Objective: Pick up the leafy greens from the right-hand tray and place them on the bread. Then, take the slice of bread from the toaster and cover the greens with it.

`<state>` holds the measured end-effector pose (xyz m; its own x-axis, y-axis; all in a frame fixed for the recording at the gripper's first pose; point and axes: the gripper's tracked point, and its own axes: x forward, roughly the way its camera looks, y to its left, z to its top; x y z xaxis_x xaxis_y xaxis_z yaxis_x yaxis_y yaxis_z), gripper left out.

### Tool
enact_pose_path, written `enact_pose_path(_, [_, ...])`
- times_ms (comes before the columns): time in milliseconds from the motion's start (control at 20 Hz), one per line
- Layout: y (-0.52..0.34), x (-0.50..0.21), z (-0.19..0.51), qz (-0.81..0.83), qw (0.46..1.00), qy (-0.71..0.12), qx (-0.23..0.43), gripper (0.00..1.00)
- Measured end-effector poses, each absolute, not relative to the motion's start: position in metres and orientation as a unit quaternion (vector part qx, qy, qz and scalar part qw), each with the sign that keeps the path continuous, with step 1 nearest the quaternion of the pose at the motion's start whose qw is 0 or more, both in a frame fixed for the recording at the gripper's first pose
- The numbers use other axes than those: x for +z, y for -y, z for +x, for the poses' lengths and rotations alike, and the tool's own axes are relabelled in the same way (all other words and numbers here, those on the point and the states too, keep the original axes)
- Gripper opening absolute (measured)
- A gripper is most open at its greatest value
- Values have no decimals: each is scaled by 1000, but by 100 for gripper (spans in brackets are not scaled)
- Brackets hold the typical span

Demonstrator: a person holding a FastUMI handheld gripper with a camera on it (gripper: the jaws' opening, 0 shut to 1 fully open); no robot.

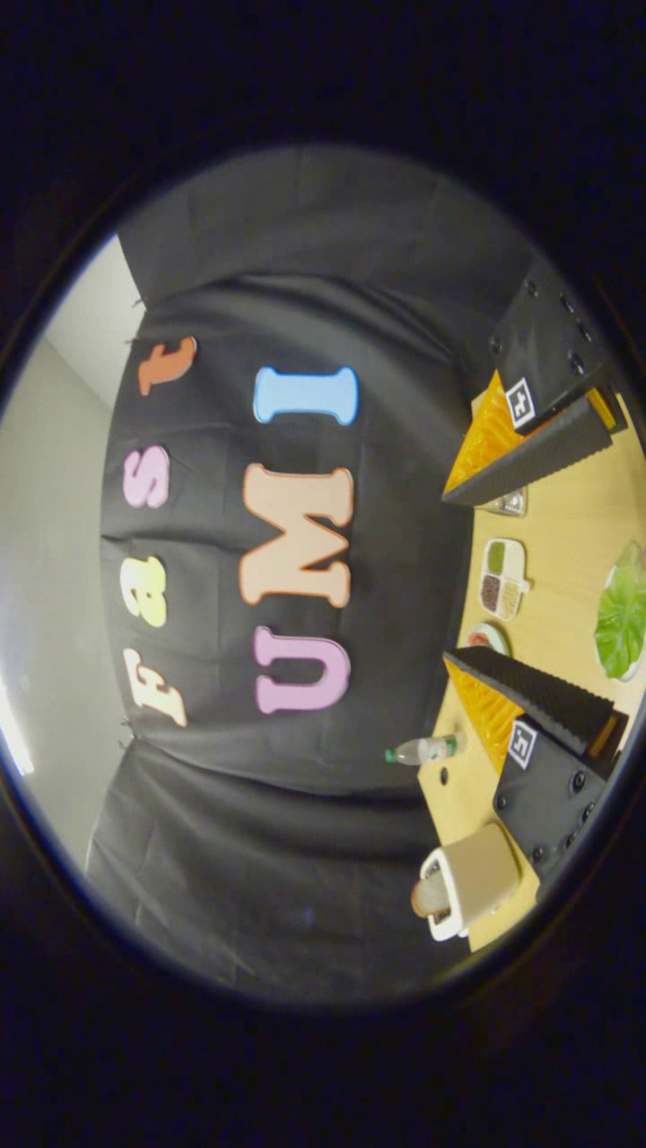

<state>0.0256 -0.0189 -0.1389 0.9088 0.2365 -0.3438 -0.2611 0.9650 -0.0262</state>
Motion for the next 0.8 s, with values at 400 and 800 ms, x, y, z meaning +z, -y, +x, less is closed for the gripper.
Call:
enact_pose_path(400, [9, -225, 0, -74, 934, -267, 224, 100])
enact_pose_path(800, [-2, -287, -19, -125, 882, -326, 318, 100])
